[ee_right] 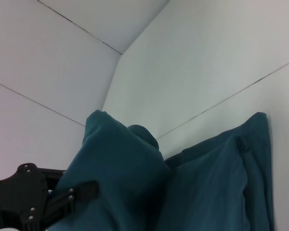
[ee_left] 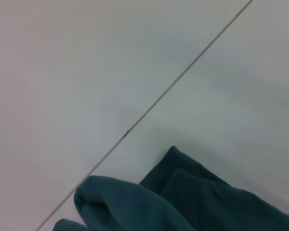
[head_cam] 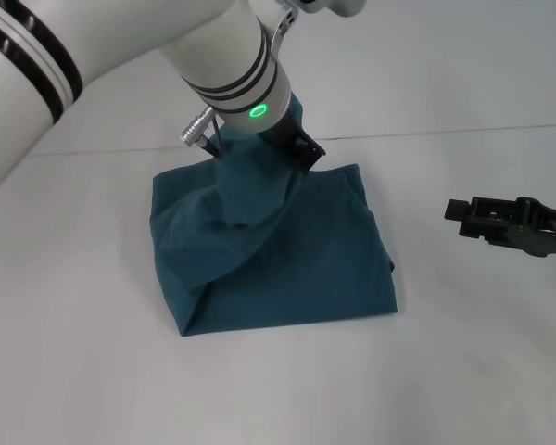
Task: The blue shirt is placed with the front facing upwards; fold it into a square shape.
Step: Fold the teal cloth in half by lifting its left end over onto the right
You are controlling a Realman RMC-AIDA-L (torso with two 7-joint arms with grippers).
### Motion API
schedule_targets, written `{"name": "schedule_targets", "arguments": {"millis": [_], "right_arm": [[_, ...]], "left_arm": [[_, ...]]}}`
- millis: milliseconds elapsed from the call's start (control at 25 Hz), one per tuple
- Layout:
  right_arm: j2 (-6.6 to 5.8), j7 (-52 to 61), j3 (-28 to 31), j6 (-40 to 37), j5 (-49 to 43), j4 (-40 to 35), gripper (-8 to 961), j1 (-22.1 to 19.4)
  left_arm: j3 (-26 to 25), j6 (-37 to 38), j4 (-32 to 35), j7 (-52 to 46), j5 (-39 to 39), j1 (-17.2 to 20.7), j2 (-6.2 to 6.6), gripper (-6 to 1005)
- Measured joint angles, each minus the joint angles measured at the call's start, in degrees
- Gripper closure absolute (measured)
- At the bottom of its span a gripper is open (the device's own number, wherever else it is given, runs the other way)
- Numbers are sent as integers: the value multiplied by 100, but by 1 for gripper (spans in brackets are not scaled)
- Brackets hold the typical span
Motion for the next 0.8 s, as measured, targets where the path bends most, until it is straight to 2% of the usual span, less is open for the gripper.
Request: {"name": "schedule_targets", "arguments": {"millis": [400, 800], "right_arm": [[0, 0, 0, 0, 0, 0, 332, 0], [-9, 1, 0, 61, -17, 0, 332, 0]], "left_arm": [[-31, -195, -200, 24, -5, -72, -6, 906], [4, -336, 233, 33, -47, 16, -14, 836]]}}
